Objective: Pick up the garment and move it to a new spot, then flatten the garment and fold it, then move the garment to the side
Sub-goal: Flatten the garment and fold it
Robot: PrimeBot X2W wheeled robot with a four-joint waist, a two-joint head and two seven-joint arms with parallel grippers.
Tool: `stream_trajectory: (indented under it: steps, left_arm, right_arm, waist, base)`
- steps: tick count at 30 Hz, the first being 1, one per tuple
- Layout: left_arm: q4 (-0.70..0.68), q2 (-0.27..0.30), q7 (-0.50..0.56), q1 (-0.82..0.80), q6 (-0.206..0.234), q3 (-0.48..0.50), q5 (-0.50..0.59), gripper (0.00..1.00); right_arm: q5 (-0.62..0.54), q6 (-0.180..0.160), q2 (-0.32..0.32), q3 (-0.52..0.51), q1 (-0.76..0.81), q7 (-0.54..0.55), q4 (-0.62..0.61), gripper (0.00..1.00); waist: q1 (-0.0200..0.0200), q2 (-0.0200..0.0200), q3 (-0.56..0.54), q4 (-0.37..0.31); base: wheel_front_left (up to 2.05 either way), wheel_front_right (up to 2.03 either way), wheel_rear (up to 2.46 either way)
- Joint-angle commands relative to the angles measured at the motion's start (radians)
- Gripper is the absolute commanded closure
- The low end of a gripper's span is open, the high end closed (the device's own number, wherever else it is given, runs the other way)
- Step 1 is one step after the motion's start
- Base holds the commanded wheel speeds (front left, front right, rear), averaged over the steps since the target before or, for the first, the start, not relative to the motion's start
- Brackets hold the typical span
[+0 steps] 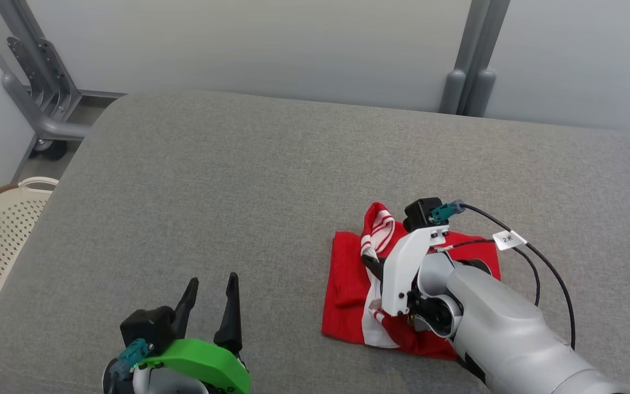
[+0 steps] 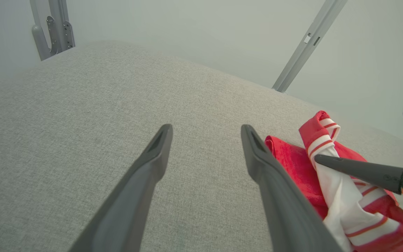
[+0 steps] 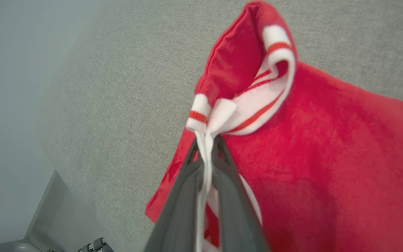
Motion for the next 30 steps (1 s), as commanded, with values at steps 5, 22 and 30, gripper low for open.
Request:
stream_trajectory:
  steps: [5, 22, 30]
  left_arm:
    - [0.011, -0.004, -0.001, -0.017, -0.002, -0.003, 0.003, 0.00]
    - [-0.005, 0.017, -0.002, 0.004, 0.016, 0.000, 0.001, 0.00]
    - [-0.034, 0.026, -0.005, 0.023, 0.029, -0.007, 0.014, 0.00]
  right_arm:
    - [0.077, 0.000, -0.002, 0.065, -0.041, -0.041, 0.035, 0.00]
    - [0.279, 0.000, -0.002, 0.211, -0.137, -0.156, 0.018, 0.00]
    - [0.286, 0.000, -0.003, 0.228, -0.207, -0.246, 0.082, 0.00]
  waist:
    - [-0.0001, 0.0000, -0.005, 0.010]
    - [-0.0001, 0.0000, -0.017, -0.042]
    - [-0.0001, 0.0000, -0.029, -0.113]
  base:
    - [0.00, 0.00, 0.00]
    - [0.00, 0.00, 0.00]
    - [0.00, 0.00, 0.00]
